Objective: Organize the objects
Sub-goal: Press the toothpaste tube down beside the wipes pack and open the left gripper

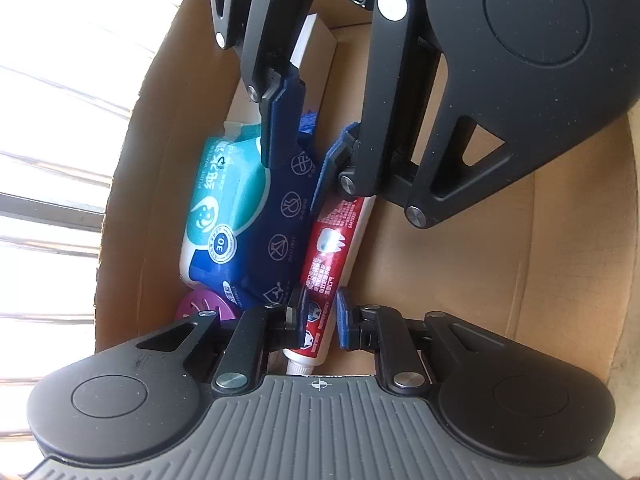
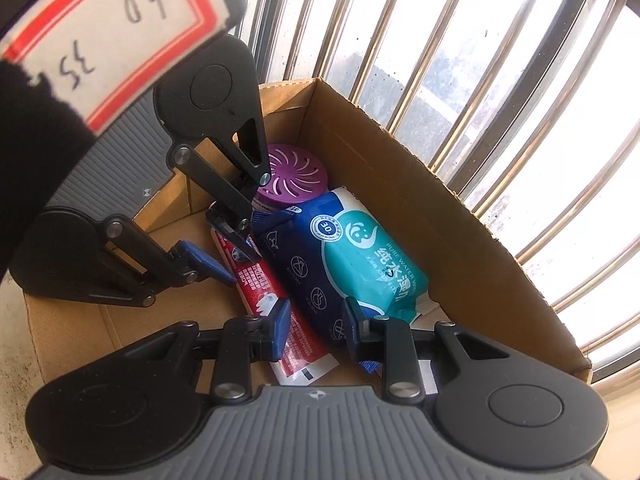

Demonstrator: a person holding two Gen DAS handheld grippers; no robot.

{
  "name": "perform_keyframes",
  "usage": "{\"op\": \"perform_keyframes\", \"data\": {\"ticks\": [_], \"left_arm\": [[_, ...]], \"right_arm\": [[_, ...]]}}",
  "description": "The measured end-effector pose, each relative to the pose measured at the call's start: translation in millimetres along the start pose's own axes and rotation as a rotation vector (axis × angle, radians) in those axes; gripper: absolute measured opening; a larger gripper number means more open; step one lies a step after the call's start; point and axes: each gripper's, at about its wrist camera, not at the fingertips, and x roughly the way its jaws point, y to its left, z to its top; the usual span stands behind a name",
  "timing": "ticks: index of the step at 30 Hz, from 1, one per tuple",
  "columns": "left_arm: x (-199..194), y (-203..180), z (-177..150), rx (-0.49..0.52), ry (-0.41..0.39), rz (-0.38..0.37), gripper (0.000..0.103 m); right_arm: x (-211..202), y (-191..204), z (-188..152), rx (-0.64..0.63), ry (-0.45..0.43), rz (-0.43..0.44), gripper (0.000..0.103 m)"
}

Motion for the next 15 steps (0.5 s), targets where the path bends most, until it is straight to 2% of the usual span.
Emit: {"op": "perform_keyframes", "data": {"ticks": [8,9,15], "left_arm": [[-10,-3,-13,-0.125,0.013,0.06,0.017],[-12,-3,-15,-0.141,0.016,0.045,0.017],[-26,-21,-22,-0.11,0.0,0.012,0.017]], "right_arm": [[8,-13,3,-0.012,0.006,-0.01,0.03],[9,-15,3,-0.013,0.006,-0.007,0.03],[7,-18,-1,-0.018,0.003,0.027,0.03]]}}
